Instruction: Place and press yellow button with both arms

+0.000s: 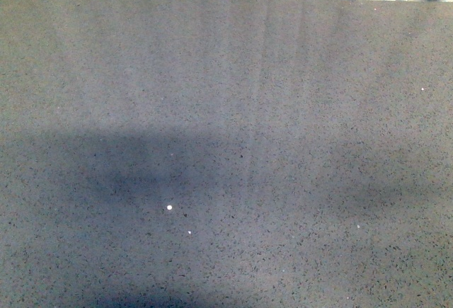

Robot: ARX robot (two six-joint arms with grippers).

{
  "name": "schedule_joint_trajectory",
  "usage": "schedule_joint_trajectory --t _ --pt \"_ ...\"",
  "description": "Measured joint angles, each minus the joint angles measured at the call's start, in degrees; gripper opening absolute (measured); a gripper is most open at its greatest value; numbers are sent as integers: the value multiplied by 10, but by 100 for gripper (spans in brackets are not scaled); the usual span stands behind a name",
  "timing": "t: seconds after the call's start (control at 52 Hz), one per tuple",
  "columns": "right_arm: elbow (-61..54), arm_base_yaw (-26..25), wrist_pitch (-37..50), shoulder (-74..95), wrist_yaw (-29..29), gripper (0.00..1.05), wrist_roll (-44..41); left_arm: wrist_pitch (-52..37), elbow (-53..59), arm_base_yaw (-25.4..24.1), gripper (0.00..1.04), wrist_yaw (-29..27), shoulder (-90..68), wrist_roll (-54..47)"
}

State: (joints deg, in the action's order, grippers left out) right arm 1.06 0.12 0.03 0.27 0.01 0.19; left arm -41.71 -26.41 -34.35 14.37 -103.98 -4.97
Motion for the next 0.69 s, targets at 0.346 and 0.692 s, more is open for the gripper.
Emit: schedule_joint_trajectory --t 0.346,0.692 --pt "0 0 0 0 0 96 0 65 -7 22 35 8 110 -1" --pt "0 0 0 0 0 96 0 88 -27 270 35 -64 209 50"
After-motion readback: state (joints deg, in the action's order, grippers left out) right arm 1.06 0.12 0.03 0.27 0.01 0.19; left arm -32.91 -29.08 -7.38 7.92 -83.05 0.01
